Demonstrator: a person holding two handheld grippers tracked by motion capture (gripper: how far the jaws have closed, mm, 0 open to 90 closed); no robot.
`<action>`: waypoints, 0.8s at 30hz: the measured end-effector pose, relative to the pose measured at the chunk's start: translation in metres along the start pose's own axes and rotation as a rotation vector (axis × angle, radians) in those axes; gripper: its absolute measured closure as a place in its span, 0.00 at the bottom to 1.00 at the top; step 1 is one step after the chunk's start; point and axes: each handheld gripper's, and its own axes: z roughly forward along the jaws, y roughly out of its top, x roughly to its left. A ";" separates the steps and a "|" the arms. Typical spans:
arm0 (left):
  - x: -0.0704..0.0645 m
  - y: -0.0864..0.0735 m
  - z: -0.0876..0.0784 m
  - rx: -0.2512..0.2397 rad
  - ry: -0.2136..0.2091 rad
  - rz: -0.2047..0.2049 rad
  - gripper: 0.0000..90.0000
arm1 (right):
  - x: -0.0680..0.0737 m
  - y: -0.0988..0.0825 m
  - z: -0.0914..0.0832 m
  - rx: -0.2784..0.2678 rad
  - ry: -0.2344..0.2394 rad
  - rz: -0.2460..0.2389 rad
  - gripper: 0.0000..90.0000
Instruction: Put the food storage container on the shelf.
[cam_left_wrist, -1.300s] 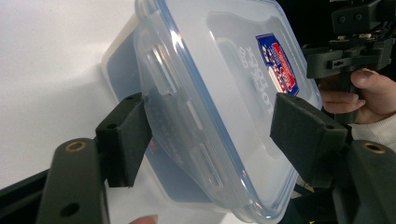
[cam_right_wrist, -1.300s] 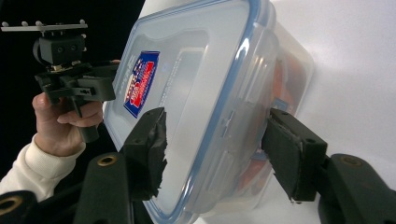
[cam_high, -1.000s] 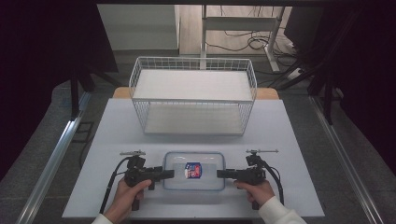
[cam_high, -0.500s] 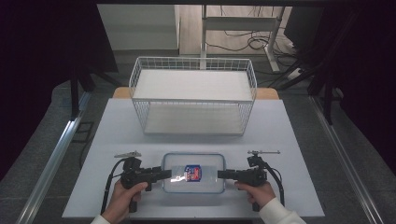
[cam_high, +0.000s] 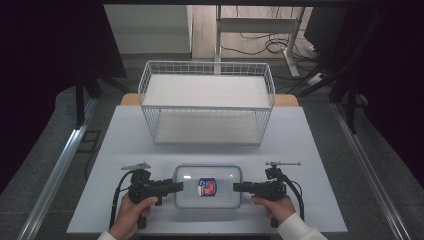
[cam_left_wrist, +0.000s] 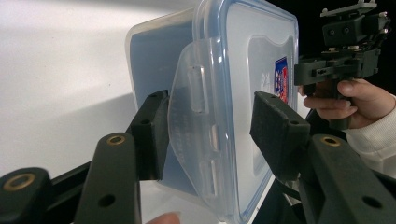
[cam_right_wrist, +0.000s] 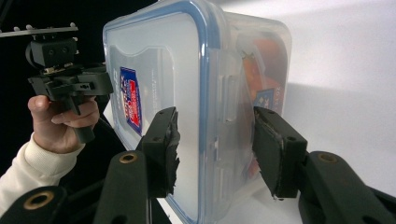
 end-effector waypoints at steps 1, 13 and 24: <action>0.000 0.000 0.000 -0.002 -0.001 0.001 0.54 | 0.000 0.000 0.000 0.000 0.001 0.000 0.58; -0.003 0.004 -0.001 -0.012 -0.005 0.013 0.54 | 0.006 0.003 -0.004 -0.016 -0.009 -0.030 0.58; -0.003 0.011 -0.001 -0.021 -0.012 0.020 0.55 | 0.009 0.007 -0.007 -0.032 -0.016 -0.050 0.58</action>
